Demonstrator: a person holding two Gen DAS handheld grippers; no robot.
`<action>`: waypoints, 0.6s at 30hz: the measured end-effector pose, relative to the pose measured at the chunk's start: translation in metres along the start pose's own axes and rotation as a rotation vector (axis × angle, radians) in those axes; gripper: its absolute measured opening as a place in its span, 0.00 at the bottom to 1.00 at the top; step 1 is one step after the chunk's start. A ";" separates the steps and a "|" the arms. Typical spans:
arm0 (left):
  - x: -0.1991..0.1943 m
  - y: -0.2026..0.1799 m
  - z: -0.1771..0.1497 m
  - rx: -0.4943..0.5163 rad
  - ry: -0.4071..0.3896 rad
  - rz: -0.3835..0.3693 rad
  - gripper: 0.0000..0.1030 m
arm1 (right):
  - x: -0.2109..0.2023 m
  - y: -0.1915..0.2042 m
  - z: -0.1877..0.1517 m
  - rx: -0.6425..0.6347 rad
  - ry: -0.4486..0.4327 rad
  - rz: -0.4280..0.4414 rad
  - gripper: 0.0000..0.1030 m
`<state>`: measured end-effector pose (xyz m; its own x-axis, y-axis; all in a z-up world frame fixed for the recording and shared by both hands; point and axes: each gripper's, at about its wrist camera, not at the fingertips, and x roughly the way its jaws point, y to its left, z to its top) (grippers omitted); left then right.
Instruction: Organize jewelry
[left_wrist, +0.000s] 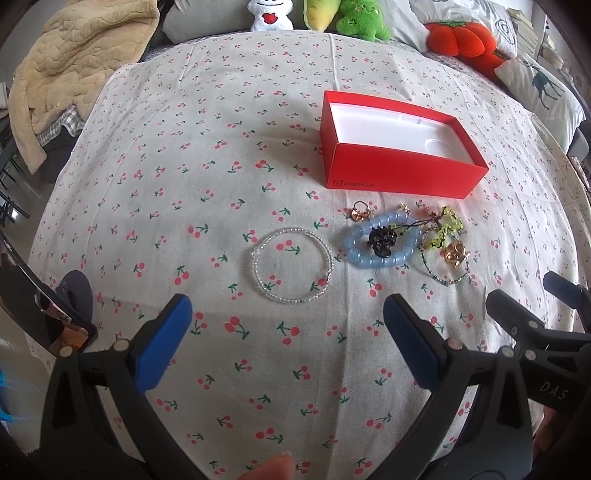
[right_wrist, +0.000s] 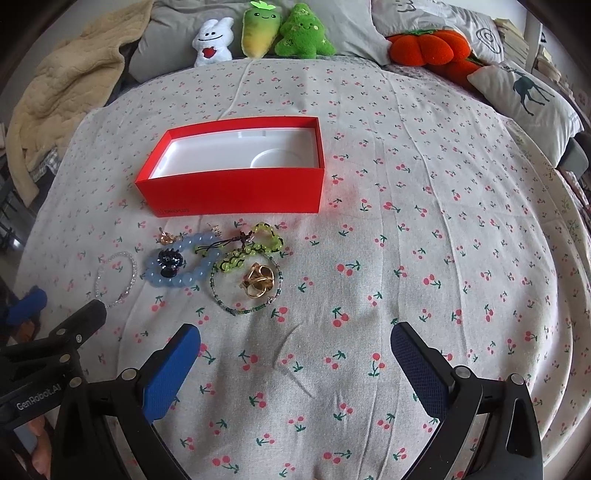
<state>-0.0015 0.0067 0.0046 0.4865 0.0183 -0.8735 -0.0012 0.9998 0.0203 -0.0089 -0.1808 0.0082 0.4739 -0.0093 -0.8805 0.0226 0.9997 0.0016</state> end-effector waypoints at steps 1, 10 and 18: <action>0.000 0.000 0.000 0.001 0.000 0.001 1.00 | 0.000 0.000 0.000 0.000 0.001 0.000 1.00; -0.001 0.000 0.000 0.009 -0.008 0.000 1.00 | -0.002 -0.002 0.001 0.009 -0.005 0.007 1.00; -0.003 -0.001 -0.002 0.011 -0.011 -0.002 1.00 | 0.000 -0.001 0.002 0.011 -0.001 0.004 1.00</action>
<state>-0.0044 0.0061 0.0063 0.4957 0.0160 -0.8683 0.0090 0.9997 0.0236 -0.0075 -0.1820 0.0091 0.4747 -0.0050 -0.8802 0.0301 0.9995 0.0106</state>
